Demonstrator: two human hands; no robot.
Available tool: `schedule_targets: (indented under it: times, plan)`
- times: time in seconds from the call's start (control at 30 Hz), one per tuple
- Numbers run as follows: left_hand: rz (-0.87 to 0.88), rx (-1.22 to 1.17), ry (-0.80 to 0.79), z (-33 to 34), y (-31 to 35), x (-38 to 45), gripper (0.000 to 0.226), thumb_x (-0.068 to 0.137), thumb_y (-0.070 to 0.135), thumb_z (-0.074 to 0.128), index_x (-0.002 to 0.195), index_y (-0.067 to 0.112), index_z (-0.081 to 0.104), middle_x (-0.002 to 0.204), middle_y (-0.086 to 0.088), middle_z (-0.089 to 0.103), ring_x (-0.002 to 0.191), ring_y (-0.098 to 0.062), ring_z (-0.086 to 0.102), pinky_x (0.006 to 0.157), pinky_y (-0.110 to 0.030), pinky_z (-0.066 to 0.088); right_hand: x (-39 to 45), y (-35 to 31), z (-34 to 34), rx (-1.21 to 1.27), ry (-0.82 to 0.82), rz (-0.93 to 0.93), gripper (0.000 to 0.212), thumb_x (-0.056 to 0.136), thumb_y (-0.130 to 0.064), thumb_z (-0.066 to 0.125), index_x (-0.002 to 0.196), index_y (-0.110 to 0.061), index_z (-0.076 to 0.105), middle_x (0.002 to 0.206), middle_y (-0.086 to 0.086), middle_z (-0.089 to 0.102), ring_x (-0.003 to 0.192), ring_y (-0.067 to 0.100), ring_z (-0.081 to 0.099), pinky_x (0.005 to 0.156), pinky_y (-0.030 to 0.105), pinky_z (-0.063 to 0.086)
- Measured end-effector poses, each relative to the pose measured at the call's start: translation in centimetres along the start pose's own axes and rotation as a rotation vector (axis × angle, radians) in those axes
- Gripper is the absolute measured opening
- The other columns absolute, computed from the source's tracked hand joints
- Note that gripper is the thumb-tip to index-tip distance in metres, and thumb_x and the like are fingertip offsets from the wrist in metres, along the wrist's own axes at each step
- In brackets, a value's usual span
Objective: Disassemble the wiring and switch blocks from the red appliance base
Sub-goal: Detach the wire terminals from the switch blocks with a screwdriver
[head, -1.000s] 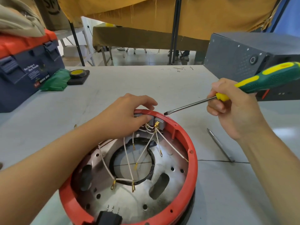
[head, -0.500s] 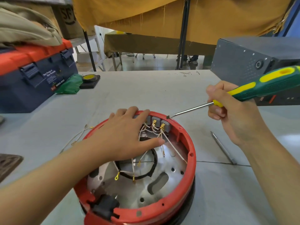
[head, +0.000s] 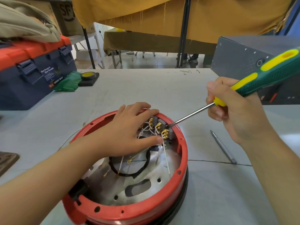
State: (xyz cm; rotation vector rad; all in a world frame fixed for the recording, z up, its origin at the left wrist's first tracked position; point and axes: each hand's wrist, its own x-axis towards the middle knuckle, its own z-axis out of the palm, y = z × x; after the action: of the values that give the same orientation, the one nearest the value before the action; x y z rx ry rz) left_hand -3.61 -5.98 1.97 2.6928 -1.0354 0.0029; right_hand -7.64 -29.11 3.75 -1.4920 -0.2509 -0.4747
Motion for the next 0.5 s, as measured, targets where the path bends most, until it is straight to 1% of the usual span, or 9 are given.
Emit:
schedule_targets:
  times: [0.03, 0.1, 0.13, 0.2, 0.27, 0.33, 0.4, 0.5]
  plan:
    - [0.019, -0.014, 0.017, 0.0, 0.0, 0.0, 0.078, 0.076, 0.076, 0.041, 0.143, 0.041, 0.023, 0.146, 0.015, 0.022, 0.134, -0.006, 0.019, 0.115, -0.031, 0.017, 0.1, 0.0, 0.1, -0.023, -0.001, 0.001, 0.033, 0.078, -0.023, 0.064, 0.047, -0.020, 0.053, 0.052, 0.008, 0.036, 0.035, 0.010, 0.029, 0.041, 0.017, 0.026]
    - [0.065, -0.046, 0.045, 0.0, -0.1, 0.1, 0.070, 0.080, 0.066, 0.046, 0.141, 0.037, 0.030, 0.144, 0.016, 0.027, 0.131, -0.001, 0.023, 0.107, -0.015, 0.018, 0.4, -0.3, 0.3, -0.061, -0.005, -0.005, 0.034, 0.080, -0.020, 0.060, 0.047, -0.020, 0.052, 0.051, 0.005, 0.038, 0.035, 0.009, 0.029, 0.041, 0.017, 0.025]
    - [0.083, -0.059, 0.050, -0.1, -0.2, 0.1, 0.065, 0.081, 0.062, 0.049, 0.139, 0.037, 0.034, 0.143, 0.016, 0.030, 0.128, 0.002, 0.025, 0.101, -0.006, 0.017, 0.6, -0.6, 0.4, -0.072, -0.012, -0.011, 0.034, 0.080, -0.019, 0.059, 0.047, -0.020, 0.051, 0.050, 0.001, 0.041, 0.035, 0.009, 0.029, 0.041, 0.016, 0.025]
    - [0.106, -0.080, 0.054, -0.2, -0.3, 0.1, 0.051, 0.082, 0.056, 0.052, 0.129, 0.039, 0.042, 0.139, 0.017, 0.035, 0.123, 0.005, 0.028, 0.093, 0.002, 0.018, 1.0, -1.2, 0.5, -0.096, -0.047, -0.028, 0.031, 0.081, -0.017, 0.057, 0.051, -0.014, 0.048, 0.045, -0.010, 0.043, 0.034, 0.006, 0.030, 0.041, 0.014, 0.024]
    - [0.114, -0.107, 0.053, -0.3, -0.4, 0.1, 0.038, 0.082, 0.052, 0.054, 0.118, 0.039, 0.048, 0.138, 0.017, 0.038, 0.121, 0.006, 0.030, 0.092, 0.004, 0.018, 1.5, -1.7, 0.8, -0.133, -0.090, -0.040, 0.031, 0.082, -0.016, 0.055, 0.055, -0.007, 0.044, 0.041, -0.014, 0.042, 0.033, 0.006, 0.030, 0.040, 0.015, 0.024]
    - [0.123, -0.133, 0.053, -0.4, -0.4, 0.1, 0.030, 0.082, 0.048, 0.056, 0.110, 0.038, 0.052, 0.139, 0.015, 0.039, 0.119, 0.008, 0.030, 0.091, 0.006, 0.015, 1.9, -1.9, 1.2, -0.165, -0.121, -0.037, 0.031, 0.083, -0.016, 0.055, 0.056, -0.006, 0.042, 0.041, -0.014, 0.042, 0.033, 0.006, 0.030, 0.041, 0.016, 0.024]
    - [0.133, -0.147, 0.054, -0.5, -0.4, 0.0, 0.026, 0.082, 0.046, 0.058, 0.106, 0.038, 0.055, 0.140, 0.013, 0.039, 0.120, 0.009, 0.029, 0.090, 0.008, 0.013, 2.2, -2.0, 1.5, -0.193, -0.144, -0.022, 0.031, 0.082, -0.017, 0.056, 0.056, -0.007, 0.042, 0.041, -0.014, 0.041, 0.033, 0.007, 0.030, 0.042, 0.016, 0.024]
    - [0.152, -0.154, 0.063, -0.5, -0.4, -0.1, 0.021, 0.082, 0.043, 0.059, 0.103, 0.038, 0.056, 0.142, 0.010, 0.040, 0.127, 0.005, 0.028, 0.092, 0.005, 0.014, 2.5, -1.9, 1.7, -0.225, -0.171, -0.004, 0.031, 0.083, -0.018, 0.055, 0.058, -0.005, 0.042, 0.039, -0.014, 0.041, 0.033, 0.006, 0.029, 0.042, 0.016, 0.024]
